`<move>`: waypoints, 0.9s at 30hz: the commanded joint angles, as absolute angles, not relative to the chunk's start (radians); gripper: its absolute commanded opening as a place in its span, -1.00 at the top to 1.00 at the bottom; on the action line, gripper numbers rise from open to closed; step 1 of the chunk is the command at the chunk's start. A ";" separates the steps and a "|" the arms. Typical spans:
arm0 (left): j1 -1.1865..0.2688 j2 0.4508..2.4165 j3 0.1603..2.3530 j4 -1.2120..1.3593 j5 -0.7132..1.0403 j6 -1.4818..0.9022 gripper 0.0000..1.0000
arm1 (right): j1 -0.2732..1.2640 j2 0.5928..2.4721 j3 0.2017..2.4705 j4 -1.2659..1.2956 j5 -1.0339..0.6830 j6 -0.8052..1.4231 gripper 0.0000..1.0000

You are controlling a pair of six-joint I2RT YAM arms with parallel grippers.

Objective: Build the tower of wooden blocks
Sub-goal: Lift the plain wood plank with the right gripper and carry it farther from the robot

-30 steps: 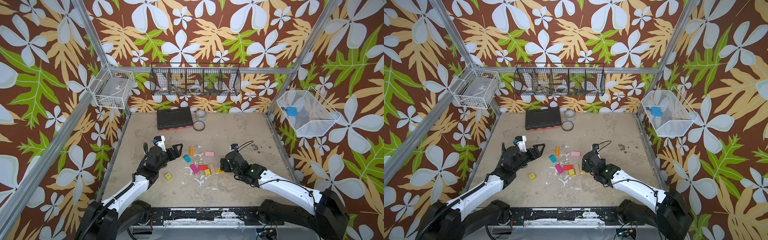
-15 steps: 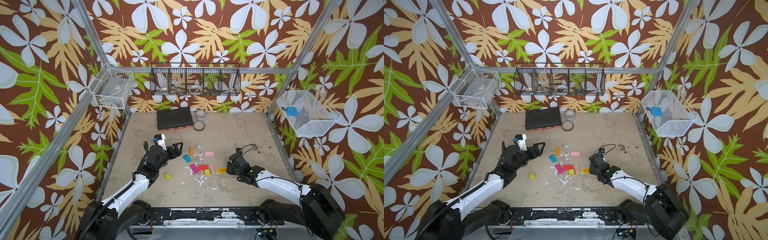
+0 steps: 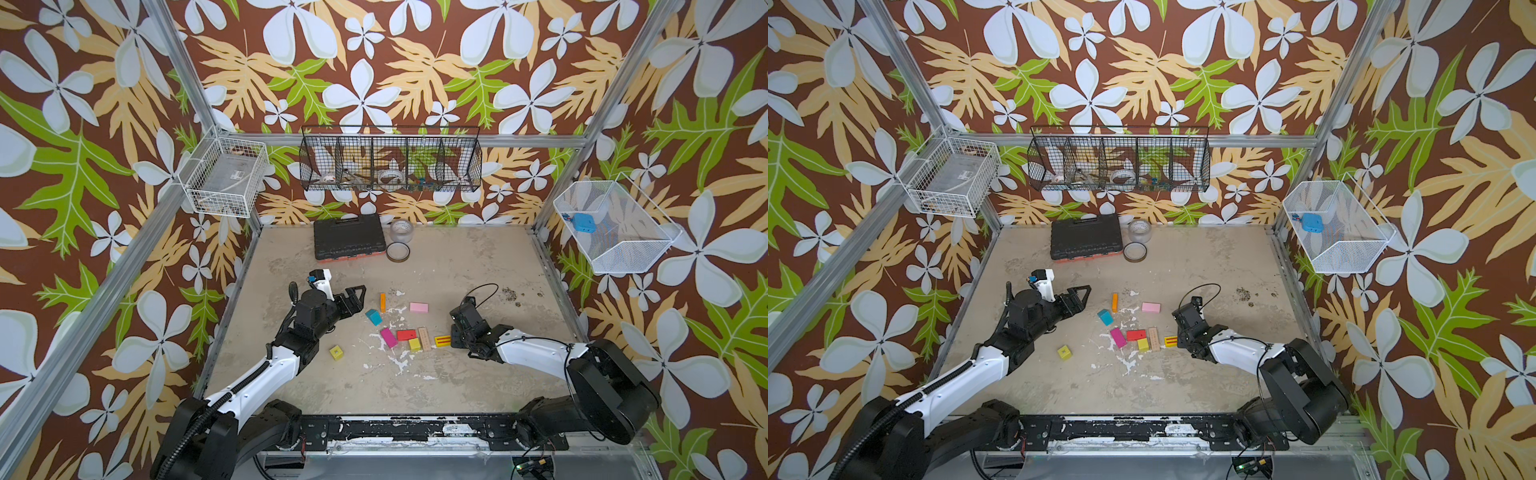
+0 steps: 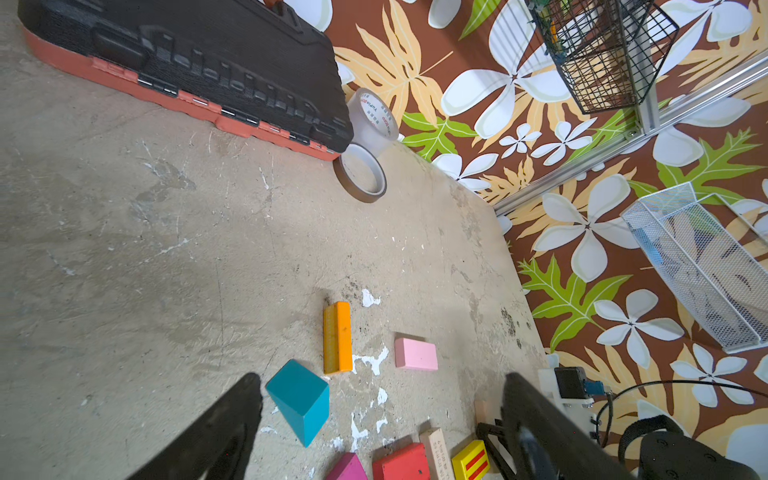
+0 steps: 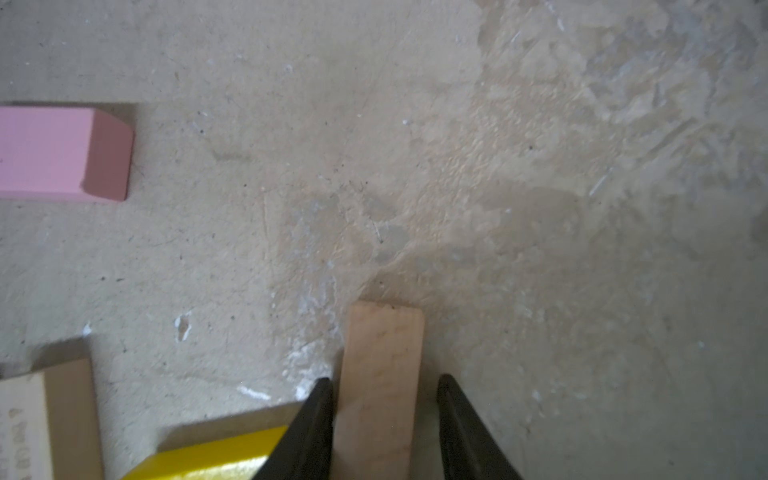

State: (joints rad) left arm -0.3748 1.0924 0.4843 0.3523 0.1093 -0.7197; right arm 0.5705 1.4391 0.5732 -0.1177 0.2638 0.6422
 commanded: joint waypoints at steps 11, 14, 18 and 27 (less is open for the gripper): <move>-0.374 1.111 0.500 0.349 0.111 -0.716 -0.82 | 0.571 1.458 0.686 -0.176 0.265 0.627 0.70; -0.375 1.112 0.507 0.342 0.106 -0.712 -0.82 | 0.571 1.460 0.733 -0.212 0.260 0.627 0.75; -0.374 1.107 0.509 0.335 0.100 -0.710 -0.82 | 0.571 1.474 0.799 -0.243 0.246 0.609 0.77; -0.374 1.105 0.508 0.328 0.081 -0.698 -0.82 | 0.495 1.524 0.992 -0.344 0.241 0.468 0.86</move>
